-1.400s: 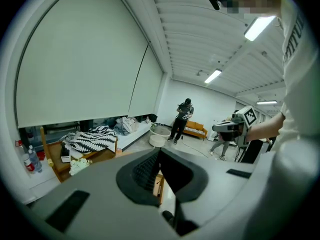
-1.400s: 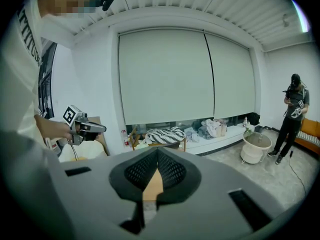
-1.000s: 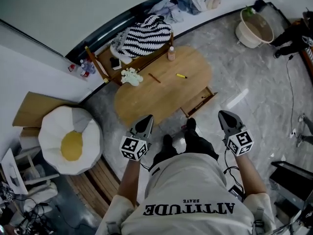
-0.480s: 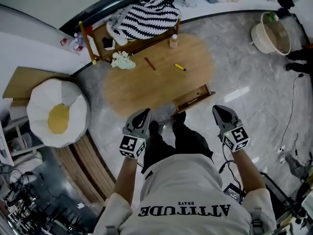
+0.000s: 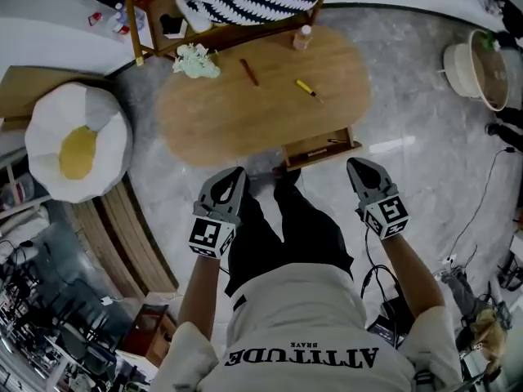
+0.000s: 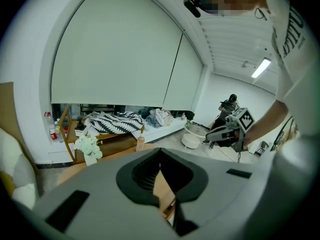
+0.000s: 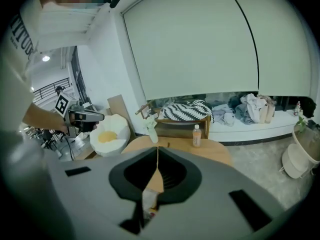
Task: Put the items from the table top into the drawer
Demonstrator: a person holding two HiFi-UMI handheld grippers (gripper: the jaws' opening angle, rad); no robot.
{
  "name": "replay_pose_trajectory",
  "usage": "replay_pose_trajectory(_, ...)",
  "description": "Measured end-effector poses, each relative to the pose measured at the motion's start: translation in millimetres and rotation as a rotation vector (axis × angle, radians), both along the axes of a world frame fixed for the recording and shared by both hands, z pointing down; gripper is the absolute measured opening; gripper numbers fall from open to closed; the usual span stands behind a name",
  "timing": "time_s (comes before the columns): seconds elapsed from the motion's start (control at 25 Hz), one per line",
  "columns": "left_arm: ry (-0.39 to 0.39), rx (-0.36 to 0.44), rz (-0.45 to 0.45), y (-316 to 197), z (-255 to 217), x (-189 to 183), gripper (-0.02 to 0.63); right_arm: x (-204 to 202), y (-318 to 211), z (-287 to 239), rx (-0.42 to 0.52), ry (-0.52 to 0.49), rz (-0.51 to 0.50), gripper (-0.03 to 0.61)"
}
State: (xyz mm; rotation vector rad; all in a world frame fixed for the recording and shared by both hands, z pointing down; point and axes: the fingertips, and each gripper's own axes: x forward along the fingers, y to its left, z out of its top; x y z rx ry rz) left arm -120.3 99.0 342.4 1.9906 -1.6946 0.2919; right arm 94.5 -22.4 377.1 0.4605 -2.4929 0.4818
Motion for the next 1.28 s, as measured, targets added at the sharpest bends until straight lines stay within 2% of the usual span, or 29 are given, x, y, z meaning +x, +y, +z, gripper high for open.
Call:
replay_pose_trajectory(0.44, 0.008, -0.061, -0.026, -11.8, 74.2, 13.1, 0.021, -17.4, -33.3, 97.9, -0.050, 0.042, -0.064, 0.023)
replay_pose_trajectory(0.8, 0.016, -0.081, -0.031, -32.2, 140.4, -3.4, 0.021, -33.4, -68.3, 171.0, -0.063, 0.093, -0.040, 0.032)
replay_pose_trajectory(0.96, 0.004, -0.088, 0.007, -42.5, 167.6, -6.8, 0.021, -42.0, -81.4, 206.4, -0.077, 0.121, -0.024, 0.041)
replay_pose_trajectory(1.28, 0.050, -0.111, 0.020, -55.9, 214.9, -21.9, 0.021, -63.9, -98.0, 270.2, -0.070, 0.186, -0.035, 0.061)
